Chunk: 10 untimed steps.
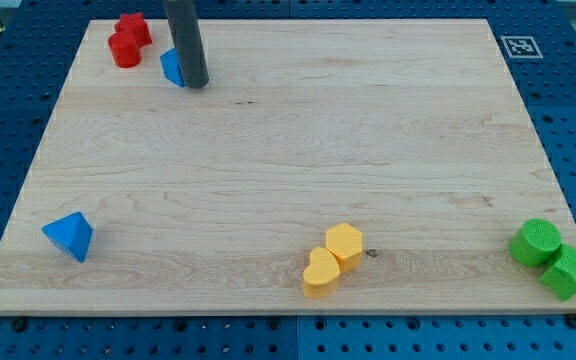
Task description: Move blue cube towards red blocks
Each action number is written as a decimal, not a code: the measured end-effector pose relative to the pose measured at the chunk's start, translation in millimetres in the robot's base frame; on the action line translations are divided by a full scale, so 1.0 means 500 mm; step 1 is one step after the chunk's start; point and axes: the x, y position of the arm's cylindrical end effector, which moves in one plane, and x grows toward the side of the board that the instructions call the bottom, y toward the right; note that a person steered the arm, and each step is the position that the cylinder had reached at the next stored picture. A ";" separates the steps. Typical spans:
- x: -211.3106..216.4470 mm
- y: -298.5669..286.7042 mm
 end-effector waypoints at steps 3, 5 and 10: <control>-0.085 0.004; -0.010 0.061; -0.071 -0.107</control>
